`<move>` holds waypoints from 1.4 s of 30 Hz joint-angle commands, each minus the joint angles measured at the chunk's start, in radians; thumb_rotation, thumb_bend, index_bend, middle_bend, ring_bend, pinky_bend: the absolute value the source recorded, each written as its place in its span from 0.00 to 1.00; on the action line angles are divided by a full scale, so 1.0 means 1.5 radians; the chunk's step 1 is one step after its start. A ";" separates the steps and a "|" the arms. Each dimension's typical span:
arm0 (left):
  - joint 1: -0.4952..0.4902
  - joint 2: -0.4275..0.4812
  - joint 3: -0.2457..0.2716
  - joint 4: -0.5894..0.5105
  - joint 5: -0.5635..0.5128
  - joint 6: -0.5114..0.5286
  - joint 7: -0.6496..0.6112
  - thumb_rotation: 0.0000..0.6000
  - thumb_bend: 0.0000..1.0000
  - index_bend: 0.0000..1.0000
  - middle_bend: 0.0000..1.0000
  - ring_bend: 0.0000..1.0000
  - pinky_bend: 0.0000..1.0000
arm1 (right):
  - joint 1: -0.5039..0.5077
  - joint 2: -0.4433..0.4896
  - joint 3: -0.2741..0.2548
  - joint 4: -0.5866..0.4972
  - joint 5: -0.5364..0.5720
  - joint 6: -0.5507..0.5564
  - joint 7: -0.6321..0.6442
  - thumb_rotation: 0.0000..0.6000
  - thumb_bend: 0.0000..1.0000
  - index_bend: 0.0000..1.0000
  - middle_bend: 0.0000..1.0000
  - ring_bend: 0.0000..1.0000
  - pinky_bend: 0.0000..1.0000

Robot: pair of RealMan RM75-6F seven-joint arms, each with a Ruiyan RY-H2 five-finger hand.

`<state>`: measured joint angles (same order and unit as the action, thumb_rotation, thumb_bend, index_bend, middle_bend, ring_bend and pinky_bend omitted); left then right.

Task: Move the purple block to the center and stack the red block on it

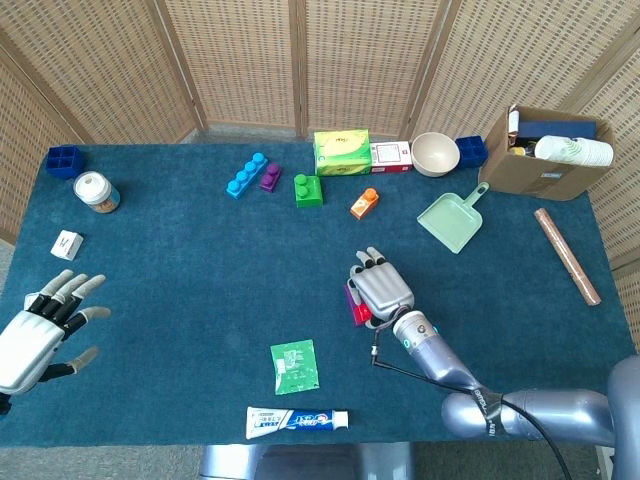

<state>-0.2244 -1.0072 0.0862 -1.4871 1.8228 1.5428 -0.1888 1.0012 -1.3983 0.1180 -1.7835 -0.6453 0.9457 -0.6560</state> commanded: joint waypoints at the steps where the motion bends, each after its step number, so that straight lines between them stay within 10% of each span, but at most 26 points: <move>1: 0.000 -0.001 0.000 0.002 -0.001 0.000 -0.002 1.00 0.33 0.31 0.02 0.00 0.00 | 0.003 -0.003 -0.002 0.002 0.003 0.001 -0.002 1.00 0.12 0.61 0.29 0.08 0.05; 26: 0.004 -0.010 0.001 0.022 -0.002 0.007 -0.019 1.00 0.33 0.31 0.02 0.00 0.00 | 0.026 -0.018 -0.023 0.001 0.015 0.034 -0.053 1.00 0.13 0.41 0.26 0.07 0.05; 42: 0.010 0.010 -0.002 -0.018 -0.005 0.014 0.010 1.00 0.33 0.31 0.02 0.00 0.00 | -0.050 0.135 -0.006 -0.107 -0.045 0.104 0.039 1.00 0.14 0.35 0.23 0.05 0.06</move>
<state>-0.2134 -0.9957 0.0818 -1.5101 1.8173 1.5642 -0.1785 0.9513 -1.2274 0.1043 -1.9239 -0.6898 1.0819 -0.6245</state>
